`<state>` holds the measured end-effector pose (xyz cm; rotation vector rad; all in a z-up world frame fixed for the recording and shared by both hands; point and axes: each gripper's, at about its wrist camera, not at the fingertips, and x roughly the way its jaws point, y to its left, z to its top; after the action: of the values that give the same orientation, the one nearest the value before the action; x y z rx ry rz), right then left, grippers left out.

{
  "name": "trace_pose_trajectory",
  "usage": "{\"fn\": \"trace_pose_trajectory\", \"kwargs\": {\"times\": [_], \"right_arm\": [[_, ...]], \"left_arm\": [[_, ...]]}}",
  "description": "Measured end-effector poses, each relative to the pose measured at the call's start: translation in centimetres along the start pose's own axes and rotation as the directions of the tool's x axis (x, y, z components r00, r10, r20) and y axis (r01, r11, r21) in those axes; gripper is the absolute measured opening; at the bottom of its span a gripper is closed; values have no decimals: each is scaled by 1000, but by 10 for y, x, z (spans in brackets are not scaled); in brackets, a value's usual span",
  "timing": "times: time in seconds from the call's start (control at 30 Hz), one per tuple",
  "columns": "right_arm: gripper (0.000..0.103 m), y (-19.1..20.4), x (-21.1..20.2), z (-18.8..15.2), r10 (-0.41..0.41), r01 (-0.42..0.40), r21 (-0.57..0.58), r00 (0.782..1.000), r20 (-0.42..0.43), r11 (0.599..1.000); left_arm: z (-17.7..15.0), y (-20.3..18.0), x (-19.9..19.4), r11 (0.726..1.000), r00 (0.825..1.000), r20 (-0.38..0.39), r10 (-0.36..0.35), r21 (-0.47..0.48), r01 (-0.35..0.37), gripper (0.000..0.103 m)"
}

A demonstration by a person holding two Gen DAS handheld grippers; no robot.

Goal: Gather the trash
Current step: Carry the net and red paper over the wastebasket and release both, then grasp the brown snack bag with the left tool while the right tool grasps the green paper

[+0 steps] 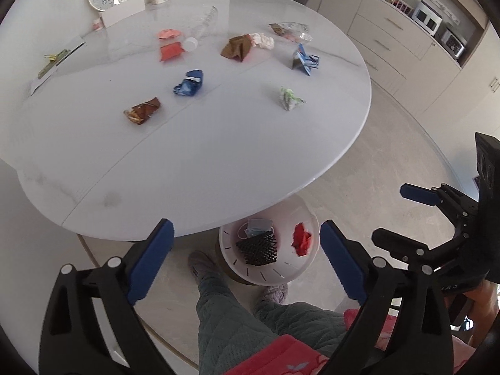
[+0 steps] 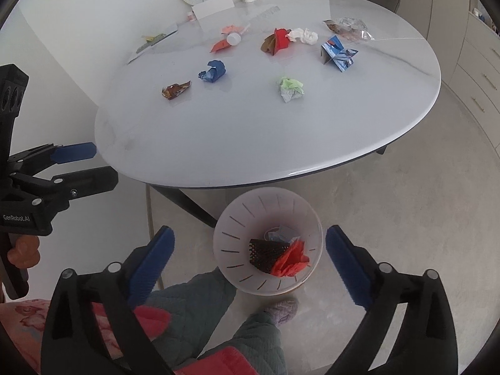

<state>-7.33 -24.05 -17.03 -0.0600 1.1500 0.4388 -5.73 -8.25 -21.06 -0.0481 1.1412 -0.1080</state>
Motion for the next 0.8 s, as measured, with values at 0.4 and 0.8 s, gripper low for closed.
{"fn": "trace_pose_trajectory", "kwargs": {"times": [0.4,0.8], "right_arm": [[101,-4,-48,36,-100,103,-16,986,130,995],[101,-10,-61,80,-128,129,6,973,193,992]], "left_arm": [[21,58,-44,984,984,151,98,-164,-73,95],[53,82,-49,971,964,216,153,-213,-107,95]]}}
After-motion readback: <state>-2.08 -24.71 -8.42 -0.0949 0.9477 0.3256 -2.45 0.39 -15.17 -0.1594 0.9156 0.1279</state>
